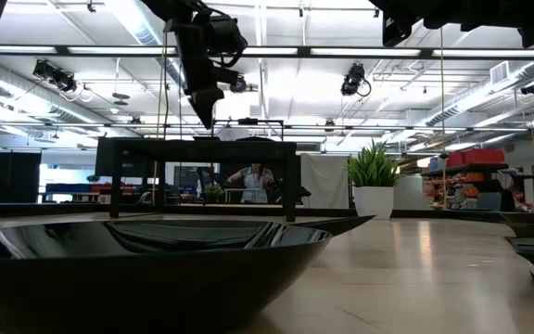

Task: Pick & Place Mini shaped plates
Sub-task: Stack the black square plate on top of the square plate on the shelf

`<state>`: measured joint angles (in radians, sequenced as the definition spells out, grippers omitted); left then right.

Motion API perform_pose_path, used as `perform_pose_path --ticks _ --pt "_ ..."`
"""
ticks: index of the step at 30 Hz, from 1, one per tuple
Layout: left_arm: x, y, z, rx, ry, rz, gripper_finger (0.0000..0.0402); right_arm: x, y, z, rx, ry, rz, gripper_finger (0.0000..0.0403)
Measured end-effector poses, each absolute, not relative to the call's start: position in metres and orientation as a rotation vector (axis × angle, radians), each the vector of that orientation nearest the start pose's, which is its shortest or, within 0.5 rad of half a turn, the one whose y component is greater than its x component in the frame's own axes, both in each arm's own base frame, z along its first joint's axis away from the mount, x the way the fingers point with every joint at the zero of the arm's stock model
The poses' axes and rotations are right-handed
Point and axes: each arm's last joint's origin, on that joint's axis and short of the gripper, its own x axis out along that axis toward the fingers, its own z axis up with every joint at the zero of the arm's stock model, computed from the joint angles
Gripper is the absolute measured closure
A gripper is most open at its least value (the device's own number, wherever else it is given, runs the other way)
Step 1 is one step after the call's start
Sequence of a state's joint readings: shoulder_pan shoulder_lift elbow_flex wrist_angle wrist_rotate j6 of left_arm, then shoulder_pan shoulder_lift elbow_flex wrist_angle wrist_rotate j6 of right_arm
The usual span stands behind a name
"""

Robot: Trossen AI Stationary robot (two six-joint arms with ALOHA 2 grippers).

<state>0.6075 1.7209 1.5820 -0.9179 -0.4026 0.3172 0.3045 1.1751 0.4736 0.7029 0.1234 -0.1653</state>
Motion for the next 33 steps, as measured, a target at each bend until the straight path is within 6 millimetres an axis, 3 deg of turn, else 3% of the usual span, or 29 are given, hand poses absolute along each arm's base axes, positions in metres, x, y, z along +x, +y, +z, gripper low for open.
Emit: perform_pose_path --ticks 6,14,18,33 --pt "0.292 0.208 0.312 0.200 1.205 0.633 0.0359 0.231 0.069 0.235 -0.162 -0.015 0.181 0.0392" --pt "0.289 0.212 0.313 0.386 1.267 0.480 0.0226 0.231 0.069 0.235 -0.162 -0.015 0.181 0.0392" --pt "0.283 0.220 0.309 0.390 1.278 0.473 0.0185 0.231 0.069 0.235 -0.162 -0.015 0.180 0.0392" --pt "0.283 0.238 0.290 0.313 1.296 0.425 0.0179 0.231 0.069 0.235 -0.162 -0.016 0.180 0.0392"
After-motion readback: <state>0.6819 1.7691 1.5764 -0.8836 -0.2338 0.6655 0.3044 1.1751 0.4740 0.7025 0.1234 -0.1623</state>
